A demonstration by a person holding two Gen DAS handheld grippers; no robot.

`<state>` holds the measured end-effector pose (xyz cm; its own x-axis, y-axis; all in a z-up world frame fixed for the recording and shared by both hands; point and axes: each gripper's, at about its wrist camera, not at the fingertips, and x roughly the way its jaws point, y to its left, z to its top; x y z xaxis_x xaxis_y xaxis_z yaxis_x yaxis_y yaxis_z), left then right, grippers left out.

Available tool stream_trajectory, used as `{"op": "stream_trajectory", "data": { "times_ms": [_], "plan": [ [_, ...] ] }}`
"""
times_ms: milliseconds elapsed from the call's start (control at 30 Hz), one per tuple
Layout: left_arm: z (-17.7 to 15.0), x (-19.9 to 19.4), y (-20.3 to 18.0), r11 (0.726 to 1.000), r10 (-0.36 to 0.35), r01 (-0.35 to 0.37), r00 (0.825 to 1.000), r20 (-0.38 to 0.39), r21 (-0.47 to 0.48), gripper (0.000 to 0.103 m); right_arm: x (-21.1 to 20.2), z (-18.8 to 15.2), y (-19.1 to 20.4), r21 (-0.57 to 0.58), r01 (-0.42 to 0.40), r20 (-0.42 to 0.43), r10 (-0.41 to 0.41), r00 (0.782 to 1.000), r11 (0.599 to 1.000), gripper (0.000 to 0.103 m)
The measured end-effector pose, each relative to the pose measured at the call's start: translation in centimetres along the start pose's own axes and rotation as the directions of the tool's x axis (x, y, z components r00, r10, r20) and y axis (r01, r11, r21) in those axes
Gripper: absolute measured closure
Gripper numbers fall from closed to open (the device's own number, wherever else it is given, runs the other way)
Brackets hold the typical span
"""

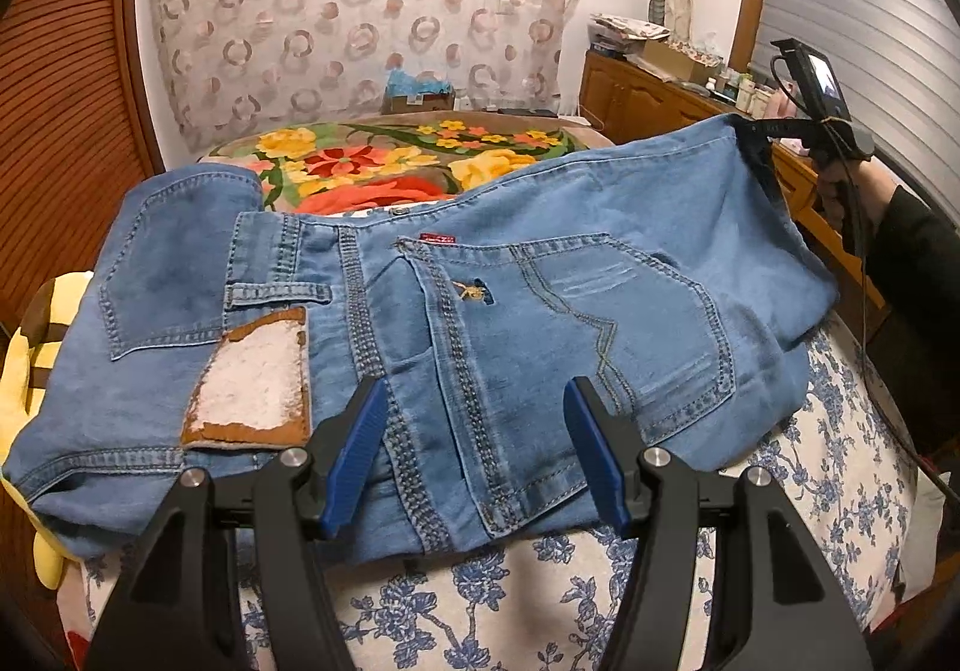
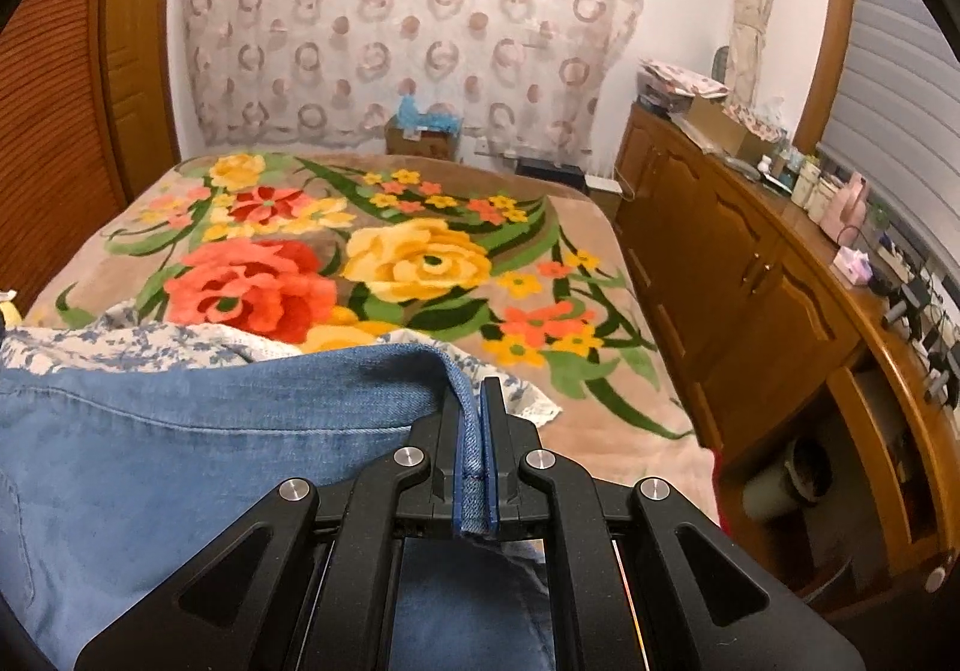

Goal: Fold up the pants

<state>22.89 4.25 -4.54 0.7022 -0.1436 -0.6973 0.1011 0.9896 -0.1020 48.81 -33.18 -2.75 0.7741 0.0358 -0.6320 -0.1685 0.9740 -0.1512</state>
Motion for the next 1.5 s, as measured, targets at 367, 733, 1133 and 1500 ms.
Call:
{"op": "stream_trajectory", "data": {
  "times_ms": [367,733,1133,1500],
  "plan": [
    [-0.8,-0.9,-0.3,1.0,-0.017,0.017,1.0,0.01,-0.011,0.042,-4.2,-2.4,0.2,0.014,-0.061,0.017,0.061,0.998,0.998,0.057],
    [-1.9,-1.4,-1.2,0.999,-0.054,0.054,0.999,0.008,-0.008,0.042,-11.2,-14.3,0.8,0.146,-0.167,-0.023,0.172,0.985,0.975,0.041],
    [-2.6,-2.0,-1.3,0.998,-0.067,0.067,0.998,0.003,-0.005,0.042,-11.6,-19.3,0.8,0.269,-0.218,-0.086,0.249,0.965,0.938,0.03],
    [-3.1,-2.0,-0.8,0.998,-0.059,0.059,0.998,-0.007,-0.017,0.042,-9.2,-18.3,-0.9,0.423,-0.246,-0.072,0.303,0.95,0.872,0.027]
  ]
}}
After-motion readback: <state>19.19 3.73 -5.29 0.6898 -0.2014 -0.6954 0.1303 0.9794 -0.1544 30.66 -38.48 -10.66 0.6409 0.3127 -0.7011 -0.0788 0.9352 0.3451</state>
